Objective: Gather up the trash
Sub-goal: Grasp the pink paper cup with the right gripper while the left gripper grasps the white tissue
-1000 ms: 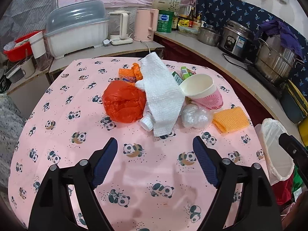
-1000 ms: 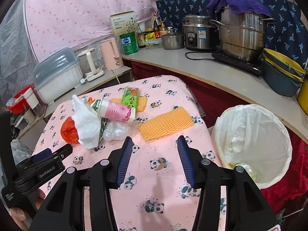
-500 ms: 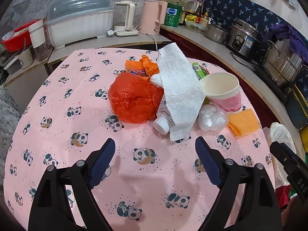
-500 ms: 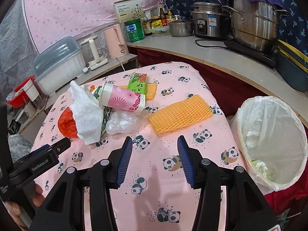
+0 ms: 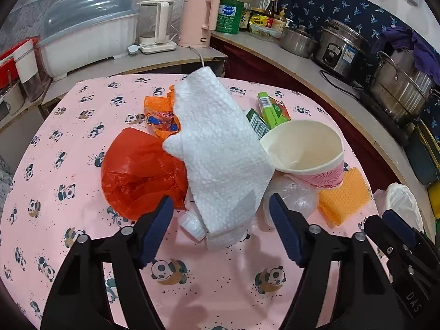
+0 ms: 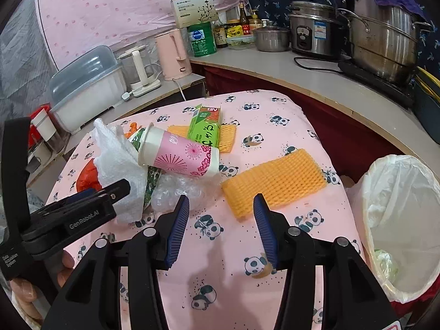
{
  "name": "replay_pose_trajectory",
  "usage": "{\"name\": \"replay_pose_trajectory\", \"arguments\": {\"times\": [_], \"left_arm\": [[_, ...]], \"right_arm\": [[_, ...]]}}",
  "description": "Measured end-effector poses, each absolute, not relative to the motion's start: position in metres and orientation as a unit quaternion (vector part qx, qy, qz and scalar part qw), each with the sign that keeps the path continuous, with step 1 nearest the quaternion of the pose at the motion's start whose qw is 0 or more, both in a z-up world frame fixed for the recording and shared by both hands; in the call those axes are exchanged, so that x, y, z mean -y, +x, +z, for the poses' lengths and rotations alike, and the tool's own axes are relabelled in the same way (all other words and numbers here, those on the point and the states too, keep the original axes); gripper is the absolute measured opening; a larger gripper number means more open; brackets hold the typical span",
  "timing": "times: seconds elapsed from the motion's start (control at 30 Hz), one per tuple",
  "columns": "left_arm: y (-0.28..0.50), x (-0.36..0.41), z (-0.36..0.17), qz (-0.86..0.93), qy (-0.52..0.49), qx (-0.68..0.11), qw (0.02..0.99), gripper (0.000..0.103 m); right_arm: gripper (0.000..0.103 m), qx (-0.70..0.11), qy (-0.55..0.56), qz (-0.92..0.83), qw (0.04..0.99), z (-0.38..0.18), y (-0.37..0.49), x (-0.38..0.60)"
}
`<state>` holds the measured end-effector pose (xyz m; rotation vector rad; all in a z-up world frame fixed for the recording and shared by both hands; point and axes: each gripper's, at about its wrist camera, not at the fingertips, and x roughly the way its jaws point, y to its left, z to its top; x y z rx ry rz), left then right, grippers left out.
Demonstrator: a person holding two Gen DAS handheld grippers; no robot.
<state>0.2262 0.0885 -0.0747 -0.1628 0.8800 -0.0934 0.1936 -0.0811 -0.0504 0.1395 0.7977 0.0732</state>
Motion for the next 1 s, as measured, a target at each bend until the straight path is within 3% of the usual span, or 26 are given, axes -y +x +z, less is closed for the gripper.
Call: {"name": "replay_pose_trajectory", "arguments": {"times": [0.07, 0.17, 0.27, 0.53, 0.67, 1.0], "left_arm": [[0.232, -0.088, -0.079, -0.057, -0.084, -0.435, 0.895, 0.042], [0.235, -0.088, -0.078, -0.060, -0.080, -0.435, 0.895, 0.020], [0.237, -0.091, -0.074, -0.070, -0.083, -0.434, 0.894, 0.007], [0.236, -0.099, -0.058, -0.074, -0.093, -0.418, 0.900, 0.002], [0.238, -0.100, -0.054, -0.079, -0.096, -0.417, 0.900, 0.002], [0.245, -0.104, -0.057, -0.075, -0.099, -0.422, 0.898, 0.002]], "right_arm": [[0.048, -0.387, 0.061, 0.043, 0.919, -0.050, 0.200, 0.076], [0.048, -0.385, 0.050, 0.054, 0.920, -0.050, 0.209, 0.068], [0.048, -0.381, 0.039, 0.064, 0.922, -0.050, 0.220, 0.060], [0.048, -0.386, 0.013, 0.089, 0.918, -0.055, 0.248, 0.044], [0.058, -0.381, 0.001, 0.105, 0.919, -0.054, 0.258, 0.035], [0.060, -0.388, -0.034, 0.127, 0.912, -0.055, 0.281, 0.026]]}}
